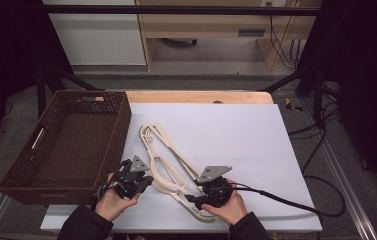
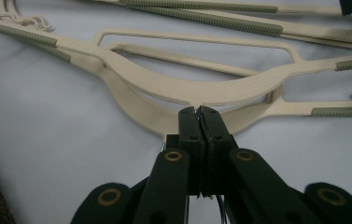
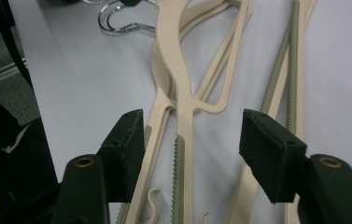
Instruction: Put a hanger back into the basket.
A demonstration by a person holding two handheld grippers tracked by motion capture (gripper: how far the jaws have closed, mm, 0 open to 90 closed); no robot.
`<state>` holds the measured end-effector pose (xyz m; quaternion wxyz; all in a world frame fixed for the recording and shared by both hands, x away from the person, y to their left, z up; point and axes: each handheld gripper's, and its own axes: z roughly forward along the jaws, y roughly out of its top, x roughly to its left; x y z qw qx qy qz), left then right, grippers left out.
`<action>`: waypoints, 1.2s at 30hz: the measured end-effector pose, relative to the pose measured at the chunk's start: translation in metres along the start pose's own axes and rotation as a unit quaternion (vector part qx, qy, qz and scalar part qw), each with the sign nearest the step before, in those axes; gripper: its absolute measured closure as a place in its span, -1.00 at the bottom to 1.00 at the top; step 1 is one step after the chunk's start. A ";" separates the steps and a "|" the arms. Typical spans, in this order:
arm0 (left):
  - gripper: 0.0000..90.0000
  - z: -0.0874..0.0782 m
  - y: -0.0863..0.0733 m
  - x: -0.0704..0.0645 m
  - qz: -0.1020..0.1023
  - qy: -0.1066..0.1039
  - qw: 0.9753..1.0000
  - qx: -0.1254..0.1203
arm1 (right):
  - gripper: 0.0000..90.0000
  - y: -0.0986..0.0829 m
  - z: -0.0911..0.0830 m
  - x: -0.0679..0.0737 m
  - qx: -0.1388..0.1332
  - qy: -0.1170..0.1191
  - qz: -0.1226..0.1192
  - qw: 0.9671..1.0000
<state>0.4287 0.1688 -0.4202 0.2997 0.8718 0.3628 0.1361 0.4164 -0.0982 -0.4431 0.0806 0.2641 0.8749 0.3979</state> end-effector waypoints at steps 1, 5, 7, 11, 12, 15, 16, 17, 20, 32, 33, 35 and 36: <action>0.97 0.000 0.000 0.000 0.000 0.000 1.000 0.000 | -0.02 -0.001 0.004 0.001 0.006 -0.001 0.001 1.000; 0.97 0.000 0.000 0.000 -0.002 -0.001 1.000 0.000 | 0.06 -0.004 0.009 0.001 0.022 0.002 -0.002 1.000; 0.97 0.001 0.000 0.001 -0.003 -0.001 1.000 0.001 | 0.16 -0.006 0.015 0.002 0.035 0.002 -0.004 0.999; 0.97 0.001 -0.001 0.001 -0.005 -0.003 1.000 0.000 | 0.26 -0.008 0.019 0.002 0.044 0.002 -0.005 0.999; 0.97 0.001 -0.001 0.001 -0.006 -0.003 1.000 0.000 | 0.29 -0.008 0.019 0.002 0.054 0.001 -0.004 0.999; 0.97 0.001 -0.001 0.001 -0.006 -0.004 1.000 0.000 | 0.41 -0.010 0.023 0.001 0.057 0.001 -0.013 0.998; 0.97 0.001 -0.001 0.001 -0.006 -0.004 1.000 -0.001 | 0.41 -0.010 0.023 0.001 0.057 0.001 -0.013 0.998; 0.97 0.001 -0.001 0.001 -0.007 -0.005 1.000 -0.001 | 0.46 -0.010 0.023 0.001 0.057 0.001 -0.014 0.998; 0.97 0.000 0.000 0.001 -0.007 -0.006 1.000 0.000 | 0.56 -0.010 0.024 0.002 0.060 0.001 -0.009 0.998; 0.95 0.000 -0.002 0.004 -0.016 -0.022 1.000 -0.005 | 0.75 -0.008 0.019 -0.001 0.061 0.003 -0.022 0.998; 0.95 0.000 -0.002 0.004 -0.016 -0.025 1.000 -0.004 | 0.75 -0.007 0.017 0.000 0.060 -0.001 -0.015 0.998; 0.92 0.000 -0.002 0.005 -0.020 -0.031 0.999 -0.009 | 0.76 -0.007 0.016 -0.001 0.057 -0.002 -0.016 0.998; 0.89 -0.001 -0.002 0.006 -0.021 -0.036 0.999 -0.012 | 0.76 -0.007 0.016 -0.001 0.053 -0.005 -0.018 0.998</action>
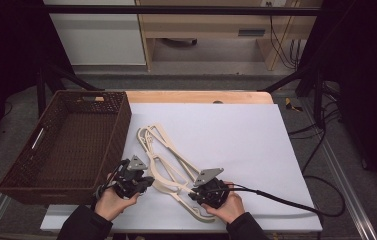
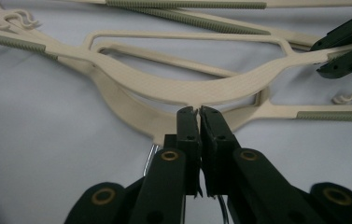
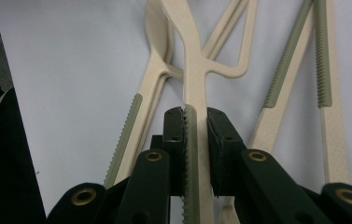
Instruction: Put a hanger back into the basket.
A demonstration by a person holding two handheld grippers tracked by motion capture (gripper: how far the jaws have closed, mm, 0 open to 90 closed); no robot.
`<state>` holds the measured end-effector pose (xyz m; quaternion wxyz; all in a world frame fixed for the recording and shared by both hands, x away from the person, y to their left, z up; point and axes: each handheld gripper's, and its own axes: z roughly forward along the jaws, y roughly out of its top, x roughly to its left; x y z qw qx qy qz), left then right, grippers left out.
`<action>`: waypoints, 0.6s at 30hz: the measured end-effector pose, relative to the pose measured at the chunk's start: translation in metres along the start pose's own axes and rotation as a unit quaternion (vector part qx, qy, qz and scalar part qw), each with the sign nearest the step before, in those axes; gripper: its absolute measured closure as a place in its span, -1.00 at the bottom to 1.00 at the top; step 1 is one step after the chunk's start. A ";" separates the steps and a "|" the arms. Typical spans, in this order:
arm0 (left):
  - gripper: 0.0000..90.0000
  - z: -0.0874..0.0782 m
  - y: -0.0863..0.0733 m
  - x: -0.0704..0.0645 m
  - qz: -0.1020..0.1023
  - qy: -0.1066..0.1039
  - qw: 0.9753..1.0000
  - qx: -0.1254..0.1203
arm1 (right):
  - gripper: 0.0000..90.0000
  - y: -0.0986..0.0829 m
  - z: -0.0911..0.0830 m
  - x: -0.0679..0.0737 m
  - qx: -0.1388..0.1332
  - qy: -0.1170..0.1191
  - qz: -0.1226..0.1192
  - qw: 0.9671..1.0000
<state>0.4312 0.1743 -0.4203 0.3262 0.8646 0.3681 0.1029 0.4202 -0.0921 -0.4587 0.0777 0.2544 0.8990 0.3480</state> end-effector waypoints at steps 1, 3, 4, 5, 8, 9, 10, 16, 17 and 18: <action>0.85 -0.001 0.000 0.000 0.001 -0.003 1.000 -0.004 | 0.76 0.000 -0.001 0.000 0.002 -0.001 -0.003 1.000; 0.65 -0.007 0.001 0.001 0.001 -0.008 1.000 -0.023 | 0.76 0.001 -0.002 0.001 -0.001 0.003 0.012 1.000; 0.59 -0.007 0.001 0.001 0.001 -0.008 1.000 -0.023 | 0.76 0.001 -0.002 0.001 -0.001 0.003 0.012 1.000; 0.59 -0.010 0.002 0.001 0.003 -0.011 0.999 -0.031 | 0.76 0.001 -0.003 0.000 -0.003 0.004 0.008 1.000; 0.26 -0.018 0.003 0.003 0.006 -0.007 0.998 -0.065 | 0.76 0.002 -0.006 -0.001 -0.012 0.005 0.010 1.000; 0.08 -0.021 0.003 0.003 0.007 -0.009 0.997 -0.075 | 0.76 0.003 -0.009 -0.002 -0.020 0.008 0.012 1.000; 0.08 -0.024 0.003 0.003 0.009 -0.006 0.996 -0.087 | 0.76 0.003 -0.009 -0.002 -0.020 0.008 0.012 1.000; -0.49 -0.046 0.008 0.006 0.018 -0.008 0.989 -0.146 | 0.77 0.007 -0.018 -0.006 -0.033 0.012 0.019 0.999; -0.54 -0.046 0.008 0.006 0.018 -0.008 0.989 -0.146 | 0.76 0.007 -0.018 -0.006 -0.038 0.014 0.020 0.999; -0.54 -0.049 0.008 0.007 0.016 -0.010 0.988 -0.151 | 0.76 0.007 -0.018 -0.006 -0.038 0.014 0.020 0.999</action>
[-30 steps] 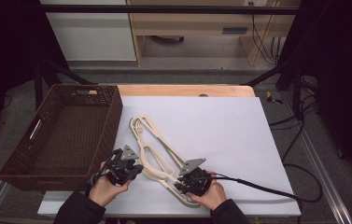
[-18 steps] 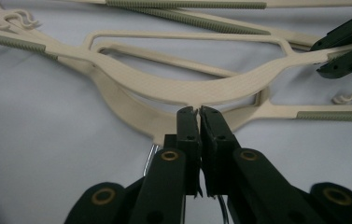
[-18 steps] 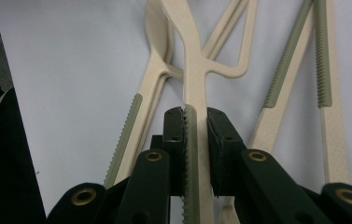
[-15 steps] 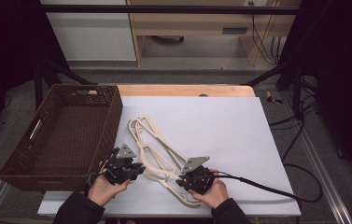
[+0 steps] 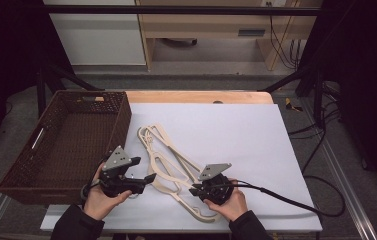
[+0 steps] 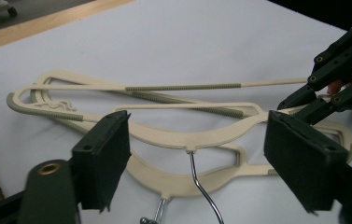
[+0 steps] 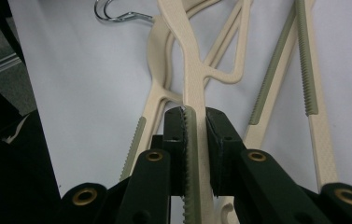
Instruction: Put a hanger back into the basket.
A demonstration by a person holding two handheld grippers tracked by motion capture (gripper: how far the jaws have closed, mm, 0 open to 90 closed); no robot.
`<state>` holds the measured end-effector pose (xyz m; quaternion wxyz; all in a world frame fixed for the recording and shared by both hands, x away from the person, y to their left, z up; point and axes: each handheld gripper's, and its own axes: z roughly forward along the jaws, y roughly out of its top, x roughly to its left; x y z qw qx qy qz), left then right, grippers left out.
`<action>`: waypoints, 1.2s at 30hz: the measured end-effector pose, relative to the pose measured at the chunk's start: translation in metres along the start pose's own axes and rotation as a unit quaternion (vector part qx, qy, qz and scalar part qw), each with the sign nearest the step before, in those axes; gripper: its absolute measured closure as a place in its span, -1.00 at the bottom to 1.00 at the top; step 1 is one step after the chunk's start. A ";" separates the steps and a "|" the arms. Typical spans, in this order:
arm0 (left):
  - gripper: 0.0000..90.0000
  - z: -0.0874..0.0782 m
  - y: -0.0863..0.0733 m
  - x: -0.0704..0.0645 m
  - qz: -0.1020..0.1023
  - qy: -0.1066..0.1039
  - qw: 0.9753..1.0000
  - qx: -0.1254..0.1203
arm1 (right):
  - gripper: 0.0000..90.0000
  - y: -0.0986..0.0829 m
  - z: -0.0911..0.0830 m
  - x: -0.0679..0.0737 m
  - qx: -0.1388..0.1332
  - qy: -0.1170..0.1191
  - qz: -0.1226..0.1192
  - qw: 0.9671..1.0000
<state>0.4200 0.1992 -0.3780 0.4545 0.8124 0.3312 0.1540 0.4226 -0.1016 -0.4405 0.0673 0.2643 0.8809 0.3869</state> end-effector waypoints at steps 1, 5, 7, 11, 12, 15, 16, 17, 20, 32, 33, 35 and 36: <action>-0.58 -0.003 0.001 0.001 -0.002 -0.001 1.000 -0.006 | 0.77 0.001 -0.001 0.000 -0.002 -0.001 0.003 1.000; -0.70 -0.017 0.006 0.002 0.004 -0.001 1.000 -0.028 | 0.77 0.003 -0.008 -0.004 -0.009 0.003 0.010 1.000; -0.72 -0.020 0.007 0.002 0.007 0.000 0.999 -0.031 | 0.77 0.004 -0.009 -0.004 -0.013 0.001 0.016 1.000; -0.79 -0.028 0.008 0.001 0.018 -0.001 0.999 -0.039 | 0.77 0.005 -0.015 -0.007 -0.019 0.005 0.016 1.000; -0.81 -0.029 0.007 0.001 0.020 0.000 0.999 -0.040 | 0.77 0.006 -0.016 -0.008 -0.023 0.004 0.018 1.000; -0.86 -0.032 0.004 0.001 0.021 -0.006 0.999 -0.042 | 0.77 0.007 -0.021 -0.011 -0.031 0.006 0.024 0.999; -0.86 -0.033 0.003 0.001 0.020 -0.007 0.999 -0.043 | 0.77 0.007 -0.021 -0.011 -0.031 0.006 0.024 0.999; -0.86 -0.033 0.001 0.001 0.020 -0.007 0.999 -0.042 | 0.77 0.008 -0.022 -0.011 -0.032 0.008 0.026 0.999; -0.87 -0.034 -0.003 -0.001 0.017 -0.007 0.999 -0.040 | 0.77 0.008 -0.024 -0.012 -0.037 0.005 0.028 0.999; -0.65 0.005 -0.025 -0.012 0.007 -0.004 1.000 -0.022 | 0.77 0.007 -0.030 -0.016 -0.051 0.009 0.041 0.998; -0.61 0.011 -0.026 -0.011 0.004 -0.001 1.000 -0.025 | 0.77 0.007 -0.030 -0.016 -0.049 0.010 0.041 0.998; -0.45 0.021 -0.027 -0.009 -0.001 0.000 1.000 -0.030 | 0.77 0.007 -0.029 -0.016 -0.050 0.010 0.042 0.998; -0.45 0.026 -0.027 -0.008 -0.004 0.001 0.999 -0.034 | 0.77 0.007 -0.029 -0.016 -0.050 0.010 0.042 0.998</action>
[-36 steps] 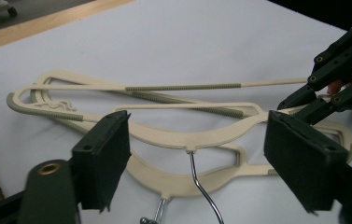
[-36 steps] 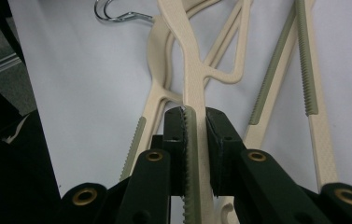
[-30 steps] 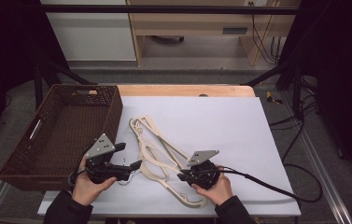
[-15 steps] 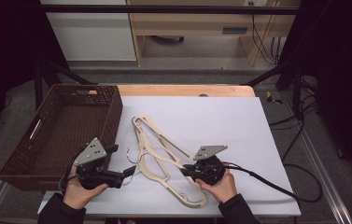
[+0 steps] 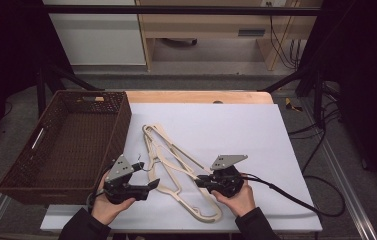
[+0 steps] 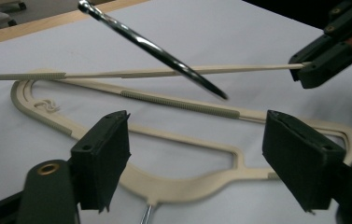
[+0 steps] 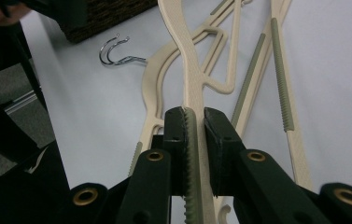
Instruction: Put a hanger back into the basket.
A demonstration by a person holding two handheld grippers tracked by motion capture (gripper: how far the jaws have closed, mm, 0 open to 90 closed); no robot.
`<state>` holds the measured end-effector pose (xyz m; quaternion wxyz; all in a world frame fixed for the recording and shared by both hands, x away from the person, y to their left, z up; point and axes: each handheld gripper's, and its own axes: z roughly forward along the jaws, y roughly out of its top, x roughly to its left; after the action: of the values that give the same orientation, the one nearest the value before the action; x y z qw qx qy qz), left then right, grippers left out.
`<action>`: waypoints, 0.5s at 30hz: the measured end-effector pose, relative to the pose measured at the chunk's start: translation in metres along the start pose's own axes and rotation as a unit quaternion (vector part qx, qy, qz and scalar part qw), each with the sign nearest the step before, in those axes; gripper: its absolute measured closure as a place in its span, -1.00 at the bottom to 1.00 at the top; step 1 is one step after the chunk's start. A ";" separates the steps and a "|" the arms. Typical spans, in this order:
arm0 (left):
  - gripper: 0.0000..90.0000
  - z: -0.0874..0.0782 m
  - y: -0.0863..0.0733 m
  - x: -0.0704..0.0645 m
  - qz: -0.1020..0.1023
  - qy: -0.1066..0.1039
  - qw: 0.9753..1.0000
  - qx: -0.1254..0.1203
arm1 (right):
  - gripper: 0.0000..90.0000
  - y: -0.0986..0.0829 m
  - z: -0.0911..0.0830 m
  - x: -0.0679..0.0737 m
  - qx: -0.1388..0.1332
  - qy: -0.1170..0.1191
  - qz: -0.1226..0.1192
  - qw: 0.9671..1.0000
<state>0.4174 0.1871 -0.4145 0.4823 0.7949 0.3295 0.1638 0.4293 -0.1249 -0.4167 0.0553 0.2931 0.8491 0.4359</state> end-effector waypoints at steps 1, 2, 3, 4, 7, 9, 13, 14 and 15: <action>-0.37 0.004 0.000 0.001 -0.001 -0.002 1.000 -0.003 | 0.77 0.000 0.000 0.000 -0.001 0.000 0.000 1.000; -0.31 0.008 0.001 0.002 -0.002 0.002 1.000 -0.005 | 0.77 0.000 0.000 0.000 -0.001 -0.001 0.002 1.000; -0.17 0.010 0.002 0.003 -0.005 0.001 1.000 -0.008 | 0.77 0.000 -0.001 0.001 -0.001 -0.001 0.001 1.000; -0.17 0.011 0.002 0.005 -0.009 -0.002 1.000 -0.015 | 0.77 0.000 -0.001 0.001 -0.001 -0.001 0.001 1.000; 0.13 0.013 0.004 0.008 -0.014 0.003 0.999 -0.031 | 0.77 0.000 0.000 0.001 -0.002 -0.002 0.000 1.000; 0.19 0.013 0.005 0.010 -0.014 0.008 0.999 -0.036 | 0.77 0.000 0.000 0.001 -0.002 -0.001 0.000 1.000; 0.49 0.015 0.005 0.012 -0.010 0.009 0.999 -0.038 | 0.77 -0.001 0.000 0.000 -0.003 -0.001 -0.001 1.000; 0.52 0.016 0.005 0.012 -0.006 0.008 0.999 -0.040 | 0.77 -0.001 0.000 0.001 -0.003 -0.001 -0.001 1.000; 0.52 0.017 0.005 0.012 -0.001 0.007 0.999 -0.040 | 0.77 -0.001 0.000 0.001 -0.003 -0.001 -0.001 1.000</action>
<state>0.4375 0.1825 -0.4189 0.5117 0.7737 0.3265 0.1817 0.4286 -0.1249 -0.4171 0.0576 0.2924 0.8483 0.4377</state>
